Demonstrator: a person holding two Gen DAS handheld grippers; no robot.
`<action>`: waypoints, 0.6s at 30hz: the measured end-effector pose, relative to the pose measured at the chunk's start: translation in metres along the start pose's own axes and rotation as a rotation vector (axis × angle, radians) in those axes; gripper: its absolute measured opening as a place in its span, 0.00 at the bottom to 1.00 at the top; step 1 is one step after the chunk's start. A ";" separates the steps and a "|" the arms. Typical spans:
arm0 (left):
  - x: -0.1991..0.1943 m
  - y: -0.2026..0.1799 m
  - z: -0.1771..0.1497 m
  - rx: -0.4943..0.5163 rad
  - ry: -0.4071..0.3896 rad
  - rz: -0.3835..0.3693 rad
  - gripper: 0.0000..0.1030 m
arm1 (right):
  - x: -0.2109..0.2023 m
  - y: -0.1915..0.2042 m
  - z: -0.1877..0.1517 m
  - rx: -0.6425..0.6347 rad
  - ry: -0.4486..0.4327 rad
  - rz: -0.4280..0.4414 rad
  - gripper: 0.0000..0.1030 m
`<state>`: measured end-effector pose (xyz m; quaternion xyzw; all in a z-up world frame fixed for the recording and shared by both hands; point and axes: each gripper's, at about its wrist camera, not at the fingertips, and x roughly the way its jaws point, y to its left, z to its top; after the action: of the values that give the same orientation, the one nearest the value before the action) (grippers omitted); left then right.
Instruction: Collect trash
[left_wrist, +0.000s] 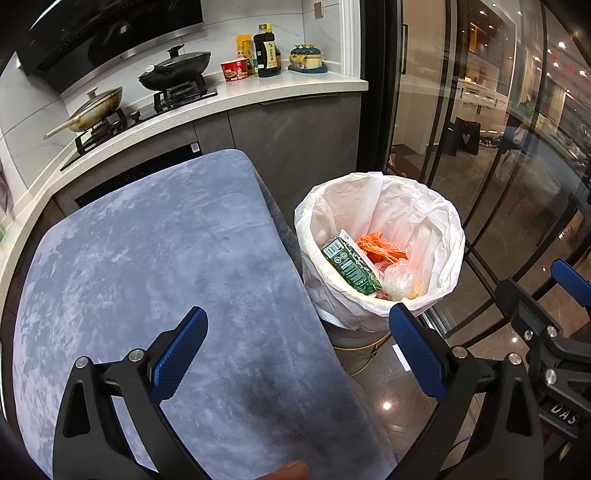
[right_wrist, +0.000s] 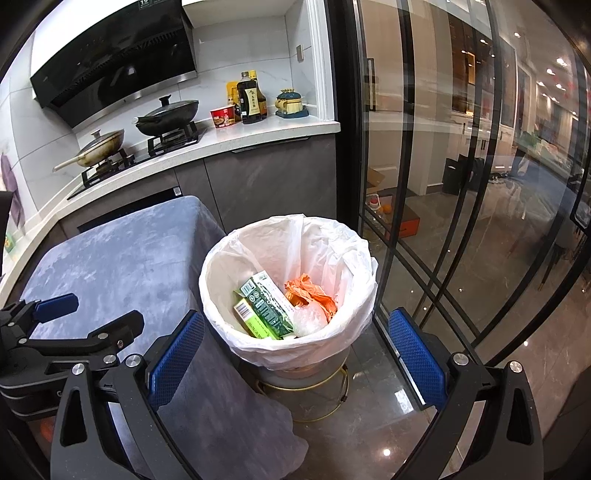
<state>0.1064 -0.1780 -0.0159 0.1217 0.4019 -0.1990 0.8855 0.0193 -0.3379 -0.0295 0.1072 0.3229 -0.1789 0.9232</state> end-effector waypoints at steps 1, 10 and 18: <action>0.000 -0.001 0.000 0.002 0.000 0.003 0.91 | 0.000 0.000 0.000 0.001 0.000 -0.001 0.94; 0.002 -0.005 0.000 0.012 -0.003 0.007 0.91 | 0.001 -0.003 -0.003 -0.004 0.006 -0.002 0.94; 0.004 -0.006 0.000 -0.007 0.000 0.024 0.91 | 0.001 -0.003 -0.002 -0.006 0.008 -0.005 0.94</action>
<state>0.1064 -0.1842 -0.0196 0.1233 0.4013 -0.1869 0.8882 0.0171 -0.3401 -0.0320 0.1045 0.3275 -0.1796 0.9217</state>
